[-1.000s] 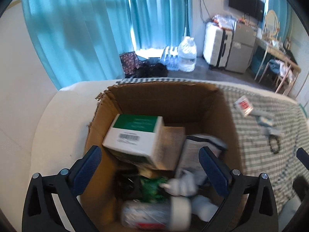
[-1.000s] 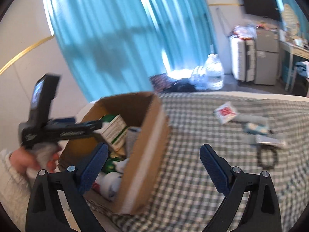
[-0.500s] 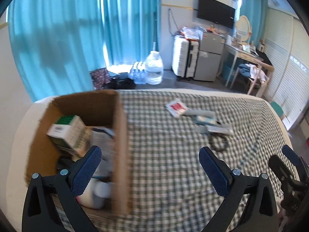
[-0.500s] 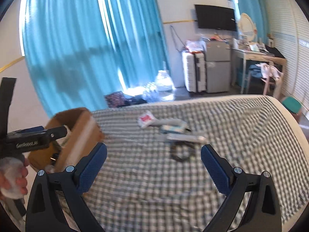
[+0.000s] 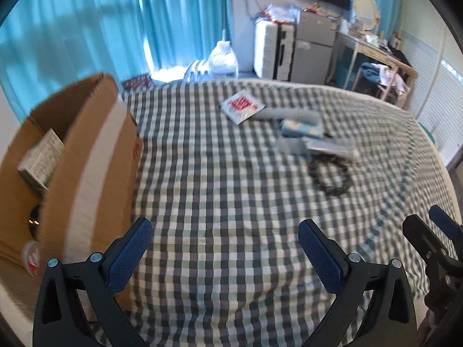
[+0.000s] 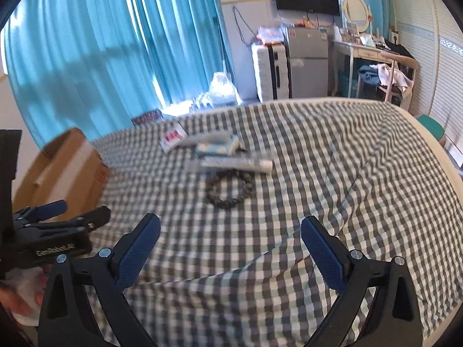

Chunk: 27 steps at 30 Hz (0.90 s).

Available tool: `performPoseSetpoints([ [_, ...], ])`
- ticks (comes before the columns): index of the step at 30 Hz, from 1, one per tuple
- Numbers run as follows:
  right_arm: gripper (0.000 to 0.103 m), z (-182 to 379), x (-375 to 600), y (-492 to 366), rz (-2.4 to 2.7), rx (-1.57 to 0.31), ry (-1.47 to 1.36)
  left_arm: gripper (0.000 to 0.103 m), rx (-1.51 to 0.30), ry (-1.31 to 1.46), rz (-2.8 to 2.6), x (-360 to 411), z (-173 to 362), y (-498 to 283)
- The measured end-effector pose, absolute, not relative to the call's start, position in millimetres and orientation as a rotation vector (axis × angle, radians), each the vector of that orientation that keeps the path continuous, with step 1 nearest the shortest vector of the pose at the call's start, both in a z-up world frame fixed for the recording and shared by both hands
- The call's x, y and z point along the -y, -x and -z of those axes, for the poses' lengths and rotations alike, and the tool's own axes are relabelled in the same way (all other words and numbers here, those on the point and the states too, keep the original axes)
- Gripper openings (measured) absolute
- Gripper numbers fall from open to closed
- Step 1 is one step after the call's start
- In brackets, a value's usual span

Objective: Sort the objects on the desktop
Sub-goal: 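Grasp the dark bead bracelet with the right tool while the left grasps the toothpaste tube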

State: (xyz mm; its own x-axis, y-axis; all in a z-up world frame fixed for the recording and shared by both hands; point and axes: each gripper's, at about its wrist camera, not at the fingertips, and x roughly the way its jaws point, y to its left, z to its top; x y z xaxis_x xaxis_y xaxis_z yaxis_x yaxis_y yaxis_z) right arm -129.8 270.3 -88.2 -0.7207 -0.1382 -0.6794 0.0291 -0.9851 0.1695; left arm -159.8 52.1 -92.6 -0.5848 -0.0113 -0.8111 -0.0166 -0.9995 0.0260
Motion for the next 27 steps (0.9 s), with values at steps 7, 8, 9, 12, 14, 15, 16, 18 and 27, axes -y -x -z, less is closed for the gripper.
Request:
performPoseSetpoints([
  [7,0.097,129,-283,198,2.77,0.329,-1.243,0.103,-0.01,1.506,-2.78,-44,132,193],
  [8,0.095,135,-284,210,2.776,0.334,-1.257,0.103,-0.011,1.51,-2.775,-44,135,197],
  [9,0.092,140,-285,220,2.781,0.337,-1.272,0.103,-0.01,1.514,-2.768,-44,138,202],
  [12,0.073,164,-290,249,2.747,0.363,-1.37,0.103,-0.003,1.522,-2.745,-47,147,215],
  [14,0.07,177,-293,259,2.727,0.404,-1.416,0.103,-0.011,1.524,-2.734,-51,153,222],
  [15,0.07,178,-292,260,2.744,0.396,-1.39,0.103,-0.015,1.525,-2.732,-53,155,224],
  [16,0.066,177,-291,261,2.752,0.373,-1.382,0.103,-0.022,1.528,-2.725,-56,158,229],
  [18,0.046,176,-287,263,2.764,0.295,-1.388,0.103,-0.033,1.538,-2.715,-60,163,233],
  [27,0.011,168,-307,244,2.805,0.138,-1.47,0.103,-0.163,1.499,-2.665,-100,157,230],
])
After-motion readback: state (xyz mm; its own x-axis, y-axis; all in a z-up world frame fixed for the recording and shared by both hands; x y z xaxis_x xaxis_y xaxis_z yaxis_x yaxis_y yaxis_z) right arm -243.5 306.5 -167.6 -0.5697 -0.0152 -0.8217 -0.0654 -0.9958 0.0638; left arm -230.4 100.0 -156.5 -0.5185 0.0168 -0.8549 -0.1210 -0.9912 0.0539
